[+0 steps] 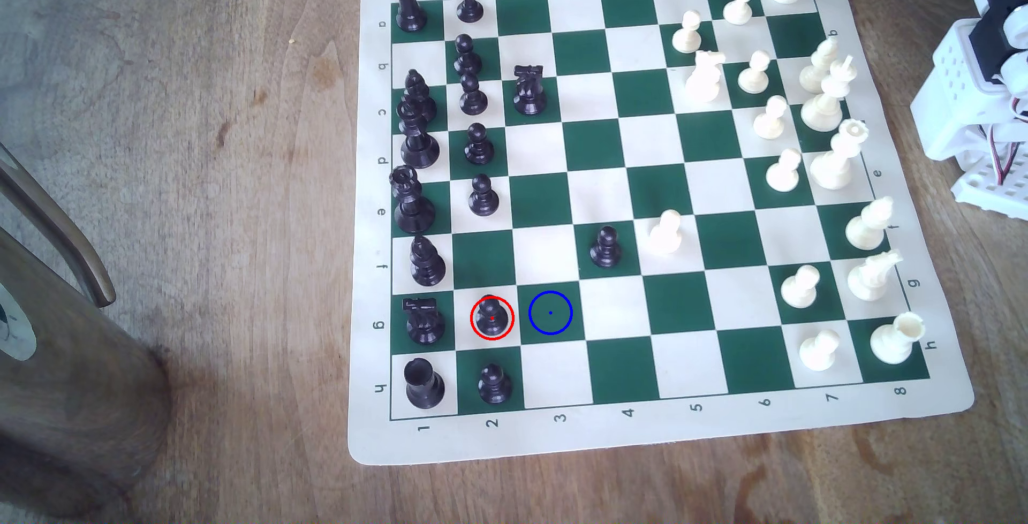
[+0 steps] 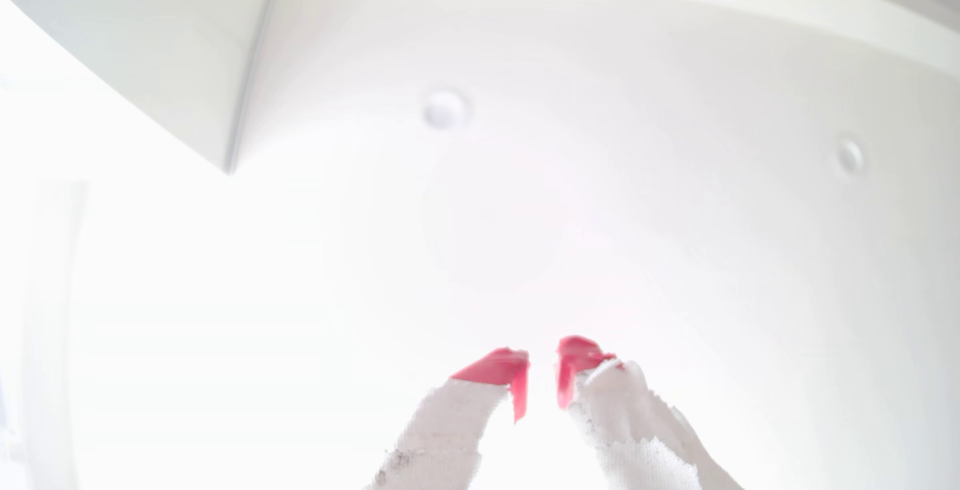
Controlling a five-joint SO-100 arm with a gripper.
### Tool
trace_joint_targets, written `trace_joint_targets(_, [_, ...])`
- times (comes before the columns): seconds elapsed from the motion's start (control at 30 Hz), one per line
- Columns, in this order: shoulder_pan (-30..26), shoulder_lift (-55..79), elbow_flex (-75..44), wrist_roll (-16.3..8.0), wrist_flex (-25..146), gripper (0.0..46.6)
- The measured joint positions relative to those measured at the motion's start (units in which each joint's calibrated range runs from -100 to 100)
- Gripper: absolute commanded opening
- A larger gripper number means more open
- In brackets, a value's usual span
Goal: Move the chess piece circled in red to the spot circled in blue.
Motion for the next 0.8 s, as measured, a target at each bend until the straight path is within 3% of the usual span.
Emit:
trace_joint_targets(0.53, [-0.6,0.0,0.0,-0.6,0.2,0.2])
trace_joint_targets(0.63, [-3.4,0.0,0.0,-3.2,7.7,0.1])
trace_joint_targets(0.8, [-3.8,0.0,0.0,-3.3,29.6,0.1])
